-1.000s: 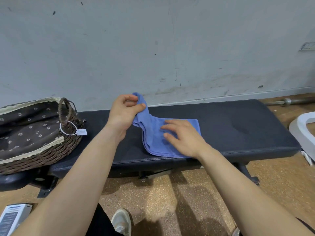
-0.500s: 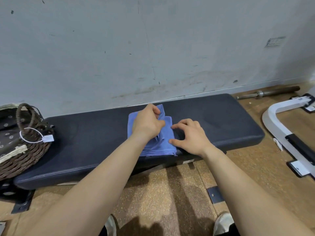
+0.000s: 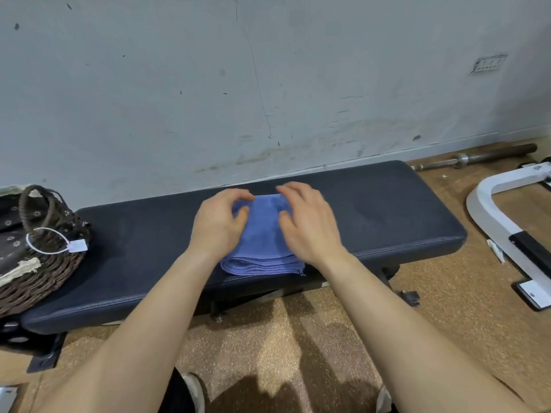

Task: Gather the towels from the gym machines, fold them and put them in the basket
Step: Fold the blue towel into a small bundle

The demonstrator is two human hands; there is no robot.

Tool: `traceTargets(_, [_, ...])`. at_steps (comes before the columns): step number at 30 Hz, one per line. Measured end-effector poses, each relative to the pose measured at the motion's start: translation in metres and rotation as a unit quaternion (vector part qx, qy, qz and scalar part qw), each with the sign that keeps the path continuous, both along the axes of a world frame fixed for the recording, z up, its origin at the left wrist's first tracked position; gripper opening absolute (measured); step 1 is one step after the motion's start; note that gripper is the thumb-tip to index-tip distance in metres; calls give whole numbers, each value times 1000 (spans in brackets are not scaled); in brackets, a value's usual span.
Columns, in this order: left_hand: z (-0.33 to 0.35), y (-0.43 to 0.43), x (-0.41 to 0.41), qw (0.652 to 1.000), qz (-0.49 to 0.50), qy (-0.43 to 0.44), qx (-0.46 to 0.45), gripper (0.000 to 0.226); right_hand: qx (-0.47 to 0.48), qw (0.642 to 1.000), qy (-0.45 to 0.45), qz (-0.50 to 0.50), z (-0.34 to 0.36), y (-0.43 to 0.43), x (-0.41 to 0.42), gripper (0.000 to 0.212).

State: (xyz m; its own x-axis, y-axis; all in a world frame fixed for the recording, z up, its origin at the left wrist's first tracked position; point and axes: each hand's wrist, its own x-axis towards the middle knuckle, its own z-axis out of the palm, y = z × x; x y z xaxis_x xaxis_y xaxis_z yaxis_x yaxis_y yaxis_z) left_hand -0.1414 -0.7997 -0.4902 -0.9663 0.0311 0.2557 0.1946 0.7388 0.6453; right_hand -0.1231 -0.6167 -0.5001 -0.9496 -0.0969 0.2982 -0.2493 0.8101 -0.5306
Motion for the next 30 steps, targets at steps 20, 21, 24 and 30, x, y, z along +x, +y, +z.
traceTargets(20, [-48, -7, -3, 937, -176, -122, -277, 59, 204, 957, -195, 63, -36, -5, 2, 74])
traceTargets(21, [-49, -7, -2, 944, -174, -119, -253, 59, 216, 959, -173, 61, -33, -5, 2, 74])
traceTargets(24, [-51, -7, 2, 982, -126, -79, -113, 57, 233, 964, -99, 79, -25, -9, 4, 72])
traceTargets(30, [-46, -15, 2, 968, -76, -133, -196, 53, 212, 952, -213, 47, -32, -11, 10, 79])
